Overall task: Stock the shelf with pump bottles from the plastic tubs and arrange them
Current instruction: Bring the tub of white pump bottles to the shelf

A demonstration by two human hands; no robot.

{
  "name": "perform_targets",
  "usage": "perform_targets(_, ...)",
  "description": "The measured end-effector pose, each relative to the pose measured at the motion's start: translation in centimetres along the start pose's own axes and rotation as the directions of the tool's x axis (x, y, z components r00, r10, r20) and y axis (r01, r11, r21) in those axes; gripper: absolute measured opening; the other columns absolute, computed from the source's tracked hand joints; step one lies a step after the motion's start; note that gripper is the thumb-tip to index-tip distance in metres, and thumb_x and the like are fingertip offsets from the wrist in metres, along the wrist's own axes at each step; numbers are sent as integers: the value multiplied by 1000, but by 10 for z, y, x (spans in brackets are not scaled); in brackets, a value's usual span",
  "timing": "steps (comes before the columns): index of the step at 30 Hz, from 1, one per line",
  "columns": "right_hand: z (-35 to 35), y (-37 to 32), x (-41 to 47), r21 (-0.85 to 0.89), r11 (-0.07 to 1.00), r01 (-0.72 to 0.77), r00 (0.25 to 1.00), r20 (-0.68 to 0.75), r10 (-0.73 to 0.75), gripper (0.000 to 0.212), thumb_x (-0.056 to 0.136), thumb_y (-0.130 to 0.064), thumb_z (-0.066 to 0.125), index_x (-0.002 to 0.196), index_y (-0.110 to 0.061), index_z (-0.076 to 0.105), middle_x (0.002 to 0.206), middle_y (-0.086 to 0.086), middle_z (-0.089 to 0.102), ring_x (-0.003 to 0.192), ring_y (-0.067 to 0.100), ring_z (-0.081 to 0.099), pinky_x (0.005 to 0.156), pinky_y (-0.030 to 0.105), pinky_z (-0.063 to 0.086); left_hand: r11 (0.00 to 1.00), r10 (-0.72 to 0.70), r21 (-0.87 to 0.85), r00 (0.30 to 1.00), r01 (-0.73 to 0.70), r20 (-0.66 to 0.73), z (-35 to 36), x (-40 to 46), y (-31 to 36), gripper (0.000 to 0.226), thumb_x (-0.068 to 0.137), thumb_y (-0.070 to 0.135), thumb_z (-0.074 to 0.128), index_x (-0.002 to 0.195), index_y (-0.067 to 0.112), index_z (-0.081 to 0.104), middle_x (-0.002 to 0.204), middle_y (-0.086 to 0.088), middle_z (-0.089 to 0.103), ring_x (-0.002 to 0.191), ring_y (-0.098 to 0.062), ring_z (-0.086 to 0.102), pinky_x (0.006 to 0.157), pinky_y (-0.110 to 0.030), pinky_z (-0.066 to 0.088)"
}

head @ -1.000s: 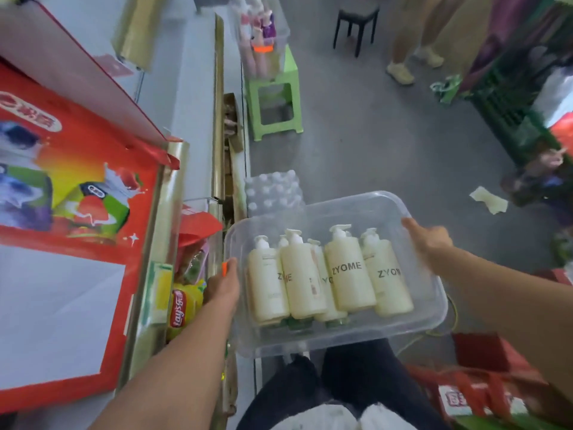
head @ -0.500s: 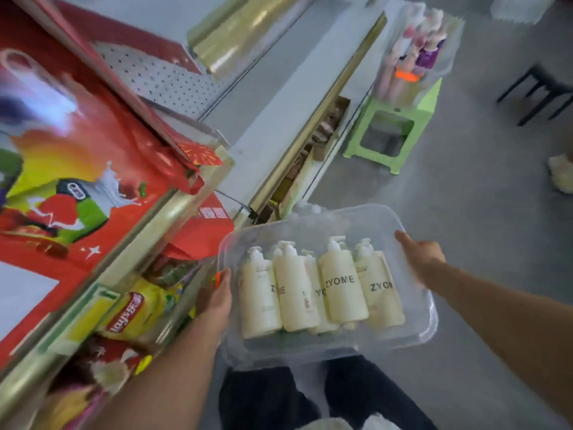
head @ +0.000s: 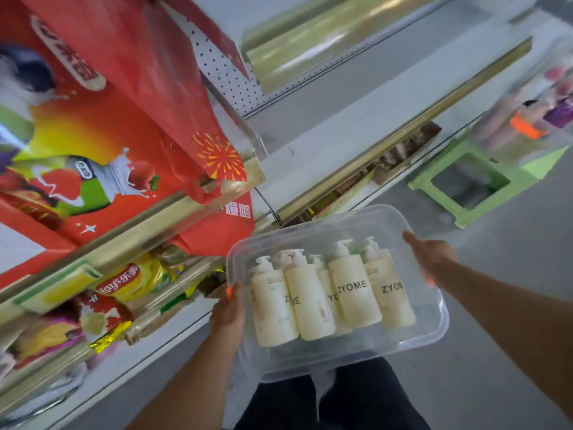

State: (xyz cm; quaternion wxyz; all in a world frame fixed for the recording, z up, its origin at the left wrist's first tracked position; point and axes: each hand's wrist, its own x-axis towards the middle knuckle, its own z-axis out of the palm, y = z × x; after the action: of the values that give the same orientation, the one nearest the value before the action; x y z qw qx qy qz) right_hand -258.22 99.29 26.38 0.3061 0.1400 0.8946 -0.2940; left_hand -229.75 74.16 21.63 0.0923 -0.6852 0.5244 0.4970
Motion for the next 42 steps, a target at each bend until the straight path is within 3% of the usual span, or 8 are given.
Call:
perform_targets(7,11,-40,74,-103,990,95,986,146,-80,55,90,-57,55,105,-5,64,95,16,60,84,31,56,74,36,44,968,-204,-165,974,187,-96,46,0,-4,76,90,68,43,119,0,60,121,-27,61,106,-43,62,86,-51,53)
perform_targets(13,25,-61,118,-157,969,190,964,215,-154,49,91,-56,54,70,-12,54,76,11,54,79,28,53,73,37,41,948,-265,-219,953,230,-146,75,5,-9,82,87,76,37,111,3,65,104,-24,66,86,-40,66,66,-43,57)
perform_targets(16,34,-71,131,-165,957,238,948,254,-192,48,92,-55,53,75,-10,56,72,9,54,74,27,54,70,35,43,938,-301,-226,940,262,-159,82,11,-11,85,86,78,34,115,3,63,104,-23,66,82,-40,65,51,-33,50)
perform_targets(24,55,-81,171,-131,966,224,942,281,-181,46,86,-55,62,92,-10,58,78,10,53,60,18,47,54,27,36,920,-341,-263,925,291,-167,96,16,-6,84,85,79,34,115,6,62,105,-23,67,91,-42,66,46,-32,48)
perform_targets(29,61,-79,182,-93,974,209,945,276,-176,58,85,-55,64,112,-4,58,98,15,54,85,26,53,71,36,43,922,-341,-262,918,285,-202,99,15,-4,81,87,76,34,122,8,58,112,-21,64,98,-42,63,54,-35,52)
perform_targets(33,64,-77,184,-86,974,210,942,285,-178,44,87,-55,61,78,-13,52,83,10,52,63,18,46,60,28,38,921,-345,-268,912,284,-222,102,15,-4,81,87,76,32,126,9,56,114,-21,62,99,-41,63,72,-45,58)
perform_targets(35,64,-76,184,-111,969,222,938,296,-181,44,91,-53,56,78,-12,52,72,5,47,67,21,48,68,33,40,901,-367,-320,908,292,-203,103,14,-4,81,87,76,34,126,9,55,114,-19,62,99,-39,62,78,-46,56)
perform_targets(42,50,-81,160,-237,922,305,927,297,-230,30,93,-37,58,98,-7,58,97,17,58,89,32,57,85,46,51,769,-315,-599,948,225,-48,99,-14,-2,32,96,46,53,113,19,54,108,-8,58,94,-28,54,84,-39,46)
